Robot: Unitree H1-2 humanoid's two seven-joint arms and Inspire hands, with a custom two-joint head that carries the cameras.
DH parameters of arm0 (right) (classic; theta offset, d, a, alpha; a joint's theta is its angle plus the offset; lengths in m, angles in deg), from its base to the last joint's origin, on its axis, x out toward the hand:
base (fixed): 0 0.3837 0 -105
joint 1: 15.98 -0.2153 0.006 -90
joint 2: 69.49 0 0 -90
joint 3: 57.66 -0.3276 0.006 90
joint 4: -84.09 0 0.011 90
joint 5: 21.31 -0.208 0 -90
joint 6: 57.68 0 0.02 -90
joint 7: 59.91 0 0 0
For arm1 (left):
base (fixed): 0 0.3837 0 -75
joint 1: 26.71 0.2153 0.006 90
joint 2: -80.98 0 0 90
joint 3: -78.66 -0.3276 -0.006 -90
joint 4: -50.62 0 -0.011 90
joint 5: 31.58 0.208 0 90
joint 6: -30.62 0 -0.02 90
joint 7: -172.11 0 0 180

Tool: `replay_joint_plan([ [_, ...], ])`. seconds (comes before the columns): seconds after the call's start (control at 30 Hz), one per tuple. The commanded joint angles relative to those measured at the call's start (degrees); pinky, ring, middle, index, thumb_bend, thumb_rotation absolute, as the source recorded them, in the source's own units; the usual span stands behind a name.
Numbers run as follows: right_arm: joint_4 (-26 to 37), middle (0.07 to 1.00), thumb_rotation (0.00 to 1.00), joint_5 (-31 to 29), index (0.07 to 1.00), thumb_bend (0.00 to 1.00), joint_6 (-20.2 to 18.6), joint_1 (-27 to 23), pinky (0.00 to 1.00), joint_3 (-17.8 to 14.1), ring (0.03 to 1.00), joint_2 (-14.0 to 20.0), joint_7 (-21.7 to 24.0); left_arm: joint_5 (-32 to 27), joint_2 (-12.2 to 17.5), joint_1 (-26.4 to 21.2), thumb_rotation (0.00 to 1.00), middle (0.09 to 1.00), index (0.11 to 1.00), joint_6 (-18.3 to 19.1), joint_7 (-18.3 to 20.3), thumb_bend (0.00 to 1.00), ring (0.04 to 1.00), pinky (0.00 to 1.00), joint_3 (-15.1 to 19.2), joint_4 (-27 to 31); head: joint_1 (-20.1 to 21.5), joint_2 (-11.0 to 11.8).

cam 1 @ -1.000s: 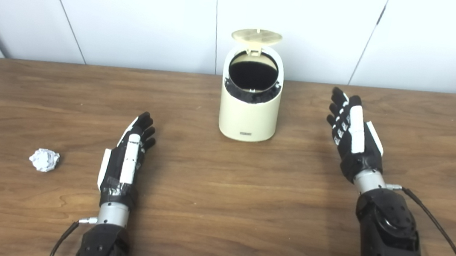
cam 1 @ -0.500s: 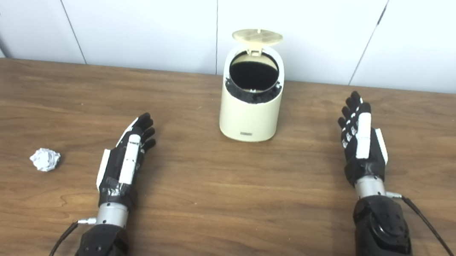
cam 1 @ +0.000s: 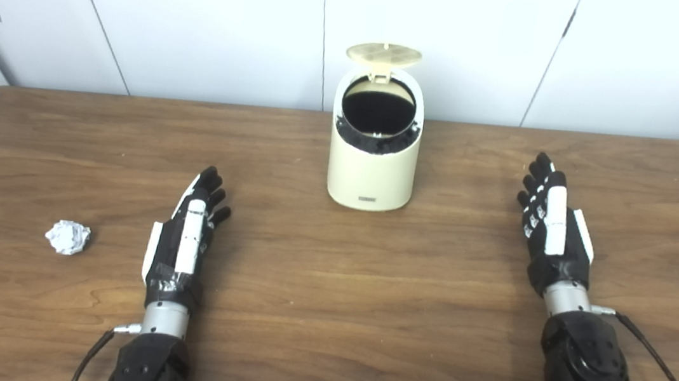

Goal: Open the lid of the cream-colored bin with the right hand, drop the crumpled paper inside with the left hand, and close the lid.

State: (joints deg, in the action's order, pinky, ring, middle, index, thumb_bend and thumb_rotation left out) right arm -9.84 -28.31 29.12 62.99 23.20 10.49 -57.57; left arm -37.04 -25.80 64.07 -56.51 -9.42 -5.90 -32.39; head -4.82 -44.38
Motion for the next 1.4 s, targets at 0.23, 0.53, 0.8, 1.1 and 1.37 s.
replay_joint_plan([
  [0.23, -1.1, 1.0, 1.0, -2.9, 1.0, 0.57, 2.3, -1.2, 1.0, -1.1, 1.0, 2.5, 1.6, 0.8, -1.5, -0.5, 0.87, 0.94, 0.945, -2.1, -0.6, 0.4, 0.931, 0.93, -1.5, 1.0, -7.6, 0.5],
  [0.53, 0.4, 1.0, 1.0, -4.8, 0.989, 0.57, 1.0, -1.0, 1.0, -1.5, 1.0, 3.5, 2.3, 2.8, -2.9, -0.6, 0.86, 0.932, 0.943, -3.6, -1.6, 0.42, 0.924, 0.93, -3.0, -0.3, -13.1, 1.9],
  [0.8, 5.2, 0.996, 1.0, -4.8, 0.973, 0.54, -3.7, -0.8, 1.0, -1.8, 1.0, 2.7, 0.6, 4.3, -3.4, -0.9, 0.85, 0.93, 0.939, -4.3, -2.5, 0.41, 0.925, 0.93, -3.8, -1.9, -15.7, 3.1],
  [1.1, 7.8, 1.0, 1.0, -5.2, 0.987, 0.54, -7.2, -0.9, 1.0, -1.2, 1.0, 2.3, 0.2, 5.2, -3.0, -2.2, 0.79, 0.919, 0.937, -3.8, -3.2, 0.44, 0.911, 0.9, -3.8, -2.5, -15.8, 4.2],
  [1.37, 7.1, 1.0, 1.0, -4.9, 0.989, 0.58, -7.0, -1.1, 1.0, -0.5, 1.0, 2.4, 0.3, 9.0, 0.2, -4.3, 0.55, 0.963, 0.988, 5.6, -2.6, 0.49, 0.972, 0.98, -4.1, 5.1, -15.7, 4.3],
])
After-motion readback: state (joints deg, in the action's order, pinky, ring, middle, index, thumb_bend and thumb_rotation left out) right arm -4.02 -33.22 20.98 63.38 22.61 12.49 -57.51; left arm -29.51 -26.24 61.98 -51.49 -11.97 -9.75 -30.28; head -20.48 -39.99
